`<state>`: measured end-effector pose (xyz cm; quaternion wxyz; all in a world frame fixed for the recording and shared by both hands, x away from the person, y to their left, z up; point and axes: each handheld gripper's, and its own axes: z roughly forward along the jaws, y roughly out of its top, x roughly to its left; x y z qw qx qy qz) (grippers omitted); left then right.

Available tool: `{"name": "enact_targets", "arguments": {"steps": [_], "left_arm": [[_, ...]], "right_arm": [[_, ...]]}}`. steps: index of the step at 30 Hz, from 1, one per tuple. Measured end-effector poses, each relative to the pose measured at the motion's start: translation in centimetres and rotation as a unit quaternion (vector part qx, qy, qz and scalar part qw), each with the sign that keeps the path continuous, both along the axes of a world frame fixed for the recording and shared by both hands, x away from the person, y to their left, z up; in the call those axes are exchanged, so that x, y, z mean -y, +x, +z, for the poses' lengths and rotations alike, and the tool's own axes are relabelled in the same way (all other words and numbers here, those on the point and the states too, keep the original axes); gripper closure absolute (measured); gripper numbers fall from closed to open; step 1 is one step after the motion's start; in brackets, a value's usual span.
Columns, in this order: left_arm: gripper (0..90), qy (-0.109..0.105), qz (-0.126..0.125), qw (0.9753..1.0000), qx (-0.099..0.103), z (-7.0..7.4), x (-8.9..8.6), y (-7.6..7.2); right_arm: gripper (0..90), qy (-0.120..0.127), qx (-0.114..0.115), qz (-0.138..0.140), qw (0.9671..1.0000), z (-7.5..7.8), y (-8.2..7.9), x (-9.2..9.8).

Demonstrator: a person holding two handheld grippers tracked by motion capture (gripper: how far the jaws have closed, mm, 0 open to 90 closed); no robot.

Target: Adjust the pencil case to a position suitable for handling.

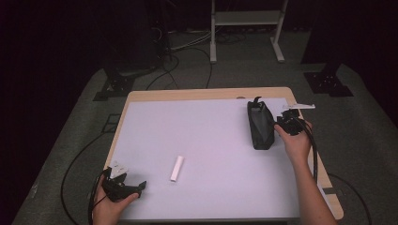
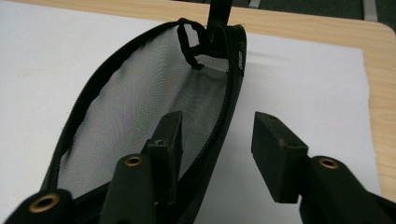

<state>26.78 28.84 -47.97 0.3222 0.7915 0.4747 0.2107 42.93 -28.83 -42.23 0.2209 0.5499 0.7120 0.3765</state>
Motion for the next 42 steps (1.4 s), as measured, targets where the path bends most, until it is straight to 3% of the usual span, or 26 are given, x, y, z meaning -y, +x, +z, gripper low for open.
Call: {"name": "enact_targets", "arguments": {"steps": [7, 19, 28, 42], "left_arm": [[0.0, 0.0, 0.0, 1.0, 0.0, 0.0, 0.0, 0.0], [0.0, 0.0, 0.0, 1.0, 0.0, 0.0, 0.0, 0.0], [0.0, 0.0, 0.0, 1.0, 0.0, 0.0, 0.0, 0.0], [0.0, 0.001, 0.0, 1.0, -0.001, 0.0, 0.0, 0.0]], "right_arm": [[62.5, 0.012, -0.009, -0.002, 0.9999, -0.3, 0.3, 0.0], [88.1, 0.013, -0.005, -0.023, 0.9996, -0.1, 0.4, 0.7], [88.6, 0.022, 0.001, -0.02, 0.9995, 0.4, 0.0, 1.1], [88.8, 0.028, 0.022, 0.017, 0.9992, 1.9, -1.6, 1.4]]}}
